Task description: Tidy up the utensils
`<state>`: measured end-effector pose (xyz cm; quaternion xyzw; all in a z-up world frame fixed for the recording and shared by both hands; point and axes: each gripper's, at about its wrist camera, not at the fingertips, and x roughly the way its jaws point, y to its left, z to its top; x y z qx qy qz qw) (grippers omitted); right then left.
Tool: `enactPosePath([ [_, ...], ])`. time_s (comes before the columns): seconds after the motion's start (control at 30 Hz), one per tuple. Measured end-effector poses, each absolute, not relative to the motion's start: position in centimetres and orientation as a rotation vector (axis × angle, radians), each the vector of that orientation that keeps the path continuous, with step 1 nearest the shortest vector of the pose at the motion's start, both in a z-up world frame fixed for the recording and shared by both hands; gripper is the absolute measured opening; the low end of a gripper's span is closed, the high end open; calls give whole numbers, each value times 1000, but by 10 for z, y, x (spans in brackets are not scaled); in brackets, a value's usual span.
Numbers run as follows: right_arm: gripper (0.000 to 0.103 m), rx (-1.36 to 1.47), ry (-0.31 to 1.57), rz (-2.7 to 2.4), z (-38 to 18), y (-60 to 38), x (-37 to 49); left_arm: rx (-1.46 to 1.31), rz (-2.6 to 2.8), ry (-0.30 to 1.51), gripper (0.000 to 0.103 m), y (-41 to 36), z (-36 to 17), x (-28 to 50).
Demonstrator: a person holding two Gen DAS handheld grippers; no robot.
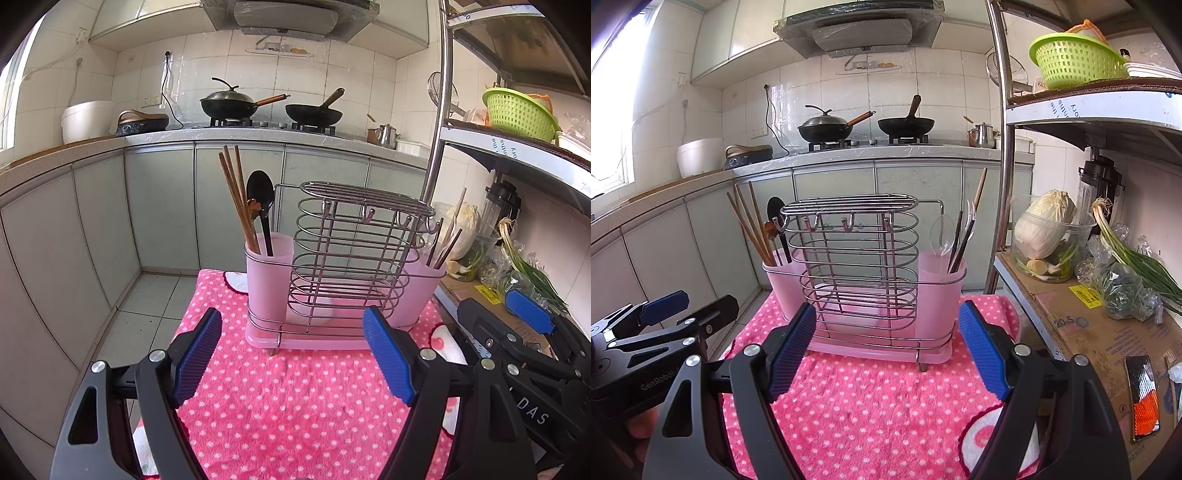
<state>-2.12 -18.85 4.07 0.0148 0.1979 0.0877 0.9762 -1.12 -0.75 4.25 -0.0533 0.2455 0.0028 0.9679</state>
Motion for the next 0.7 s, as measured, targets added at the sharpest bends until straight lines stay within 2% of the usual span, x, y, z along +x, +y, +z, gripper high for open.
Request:
enactPosePath([
  [0.7,80,28,423,175,34,-189,-13,-107,13,528,75,-2,31,-2],
])
